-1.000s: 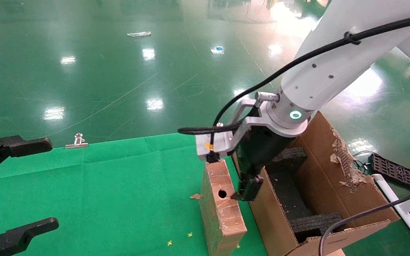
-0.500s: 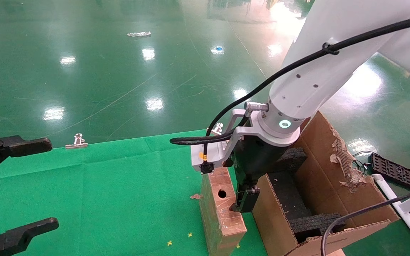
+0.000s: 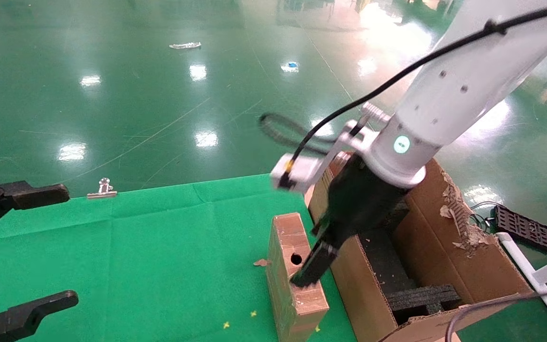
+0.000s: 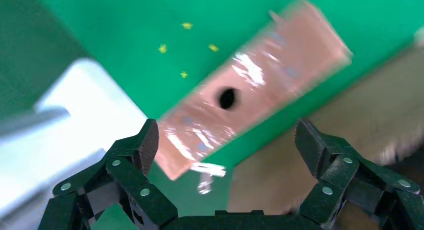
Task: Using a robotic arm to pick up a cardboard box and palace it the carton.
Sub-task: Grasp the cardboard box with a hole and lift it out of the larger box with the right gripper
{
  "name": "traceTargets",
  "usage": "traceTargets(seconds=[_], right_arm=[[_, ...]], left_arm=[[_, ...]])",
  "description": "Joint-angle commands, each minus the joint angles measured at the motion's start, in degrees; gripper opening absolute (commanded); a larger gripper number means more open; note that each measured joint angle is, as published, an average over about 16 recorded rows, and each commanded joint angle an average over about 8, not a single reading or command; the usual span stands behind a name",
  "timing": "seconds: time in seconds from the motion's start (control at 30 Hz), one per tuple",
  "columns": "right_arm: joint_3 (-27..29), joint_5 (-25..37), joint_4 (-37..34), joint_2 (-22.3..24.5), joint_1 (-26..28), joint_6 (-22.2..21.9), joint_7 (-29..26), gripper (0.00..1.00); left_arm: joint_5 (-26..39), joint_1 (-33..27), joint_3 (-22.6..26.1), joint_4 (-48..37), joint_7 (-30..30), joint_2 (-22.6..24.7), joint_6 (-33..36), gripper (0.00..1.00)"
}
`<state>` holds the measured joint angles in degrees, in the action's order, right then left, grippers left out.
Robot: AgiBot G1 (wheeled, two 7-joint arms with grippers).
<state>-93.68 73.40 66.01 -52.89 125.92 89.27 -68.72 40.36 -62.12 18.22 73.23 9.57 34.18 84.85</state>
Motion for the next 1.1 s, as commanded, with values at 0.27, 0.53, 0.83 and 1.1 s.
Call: traceTargets(seconds=[0.27, 0.53, 0.83, 1.1], right_arm=[[-2.5, -6.4, -11.7, -1.0, -2.0, 0.7, -8.0, 1.00], [-4.2, -8.8, -18.9, -3.5, -5.1, 0.2, -7.6, 0.95], [-6.1, -7.1, -21.1, -6.8, -5.8, -0.6, -7.4, 0.03], [-7.0, -6.2, -20.3, -7.7, -6.3, -1.3, -8.7, 0.00]], left_arm=[[0.0, 0.0, 0.0, 0.0, 0.0, 0.0, 0.0, 1.00], [0.0, 0.0, 0.0, 0.0, 0.0, 0.0, 0.0, 1.00], [0.0, 0.0, 0.0, 0.0, 0.0, 0.0, 0.0, 0.62], [0.0, 0.0, 0.1, 0.0, 0.0, 0.0, 0.0, 0.00]])
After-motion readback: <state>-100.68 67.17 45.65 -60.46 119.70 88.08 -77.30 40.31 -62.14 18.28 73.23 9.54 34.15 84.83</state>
